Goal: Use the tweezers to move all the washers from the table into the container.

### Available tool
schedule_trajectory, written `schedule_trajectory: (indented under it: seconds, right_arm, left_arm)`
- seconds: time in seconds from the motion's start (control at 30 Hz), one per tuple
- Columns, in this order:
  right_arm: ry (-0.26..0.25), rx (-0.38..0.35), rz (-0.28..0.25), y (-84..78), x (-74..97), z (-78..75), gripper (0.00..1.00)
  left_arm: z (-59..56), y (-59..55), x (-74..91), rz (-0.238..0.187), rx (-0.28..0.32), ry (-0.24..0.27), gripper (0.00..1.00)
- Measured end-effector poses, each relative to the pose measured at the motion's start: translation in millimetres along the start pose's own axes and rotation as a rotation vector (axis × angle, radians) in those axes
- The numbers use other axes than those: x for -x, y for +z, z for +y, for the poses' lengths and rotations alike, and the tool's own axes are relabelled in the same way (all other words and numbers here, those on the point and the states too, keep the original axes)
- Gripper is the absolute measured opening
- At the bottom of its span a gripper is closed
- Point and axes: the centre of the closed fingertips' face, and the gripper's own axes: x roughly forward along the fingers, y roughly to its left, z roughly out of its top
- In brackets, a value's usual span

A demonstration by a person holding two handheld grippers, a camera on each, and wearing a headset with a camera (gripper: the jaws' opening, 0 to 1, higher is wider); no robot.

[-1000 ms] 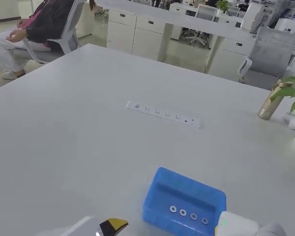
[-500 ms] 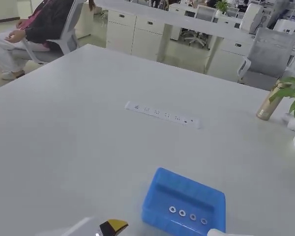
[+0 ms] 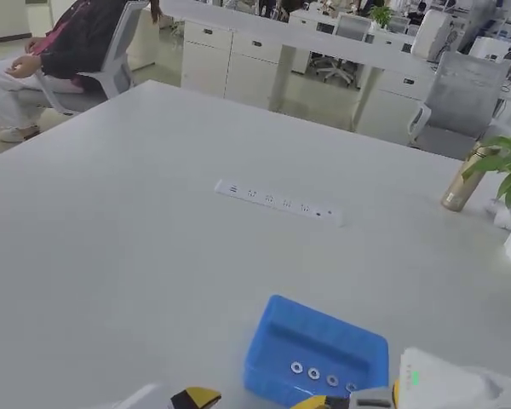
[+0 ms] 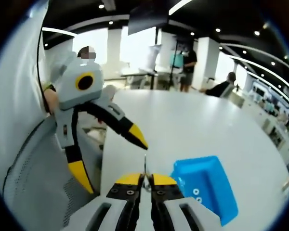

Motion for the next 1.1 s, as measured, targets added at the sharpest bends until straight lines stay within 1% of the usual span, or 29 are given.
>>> schedule_trajectory:
  seconds: [0.1,0.2,0.3,0.37,0.4,0.5,0.57,0.6,0.63,0.67,0.7,0.73,0.77,0.8,0.87,0.93,0.97,1.1]
  right_arm:
    - [-0.025,-0.018,-0.016,6.9,3.5,-14.1,0.03]
    - [-0.041,-0.047,-0.017,5.0,0.3,-25.7,0.03]
    - [-0.039,-0.079,-0.027,4.1,-2.5,-29.8,0.03]
    - [-0.037,-0.125,-0.051,7.6,-3.8,-32.8,0.03]
    - [-0.039,-0.142,-0.062,9.8,-3.6,-36.7,0.03]
    - [-0.055,-0.177,-0.096,18.3,-2.3,-46.8,0.03]
    - [-0.068,-0.222,-0.119,22.7,-1.9,-56.9,0.03]
    - [-0.079,-0.241,-0.124,22.4,-1.8,-63.0,0.03]
    - [-0.093,-0.269,-0.118,19.9,-2.0,-70.8,0.03]
    - [-0.104,-0.288,-0.112,18.7,-2.5,-75.3,0.03]
    - [-0.121,-0.308,-0.116,18.0,-3.2,-81.5,0.03]
    - [-0.126,-0.335,-0.115,17.4,-4.3,-83.8,0.03]
    - [-0.136,-0.379,-0.113,15.2,-5.8,-87.6,0.03]
    - [-0.142,-0.389,-0.113,14.4,-6.3,-89.3,0.03]
    - [-0.145,-0.414,-0.096,8.1,-10.2,-96.2,0.03]
    - [-0.148,-0.42,-0.073,2.2,-14.9,-101.1,0.03]
    - [-0.148,-0.426,-0.071,0.4,-17.5,-103.8,0.03]
    - [-0.142,-0.454,-0.049,-6.0,-26.8,-108.7,0.03]
  left_arm:
    - [-0.1,0.2,-0.1,-0.001,-0.001,0.0,0.71]
    - [-0.2,0.4,0.2,-0.002,0.001,0.0,0.71]
    - [0.0,0.5,0.4,-0.002,0.0,0.002,0.71]
    - [0.2,0.5,0.6,-0.002,0.001,0.003,0.71]
    - [0.4,0.6,0.6,-0.003,0.0,0.004,0.71]
    - [0.6,0.8,0.6,-0.004,0.001,0.004,0.7]
    - [0.3,0.8,0.3,-0.004,0.002,0.002,0.7]
    - [0.2,0.6,0.2,-0.003,0.002,0.0,0.7]
    - [0.3,0.3,0.0,-0.001,0.003,0.0,0.7]
    - [0.5,0.4,0.0,-0.001,0.004,0.001,0.7]
    - [0.9,0.7,0.0,-0.003,0.004,0.002,0.7]
    - [1.2,1.0,0.0,-0.005,0.005,0.003,0.7]
    - [1.4,1.2,0.1,-0.006,0.006,0.004,0.7]
    - [1.5,1.2,0.1,-0.006,0.007,0.004,0.7]
    - [1.9,1.3,0.1,-0.007,0.008,0.005,0.7]
    - [2.1,1.4,0.0,-0.007,0.009,0.006,0.7]
    - [2.1,1.3,-0.1,-0.007,0.009,0.005,0.7]
    - [1.5,0.2,-0.8,0.0,0.006,0.0,0.7]
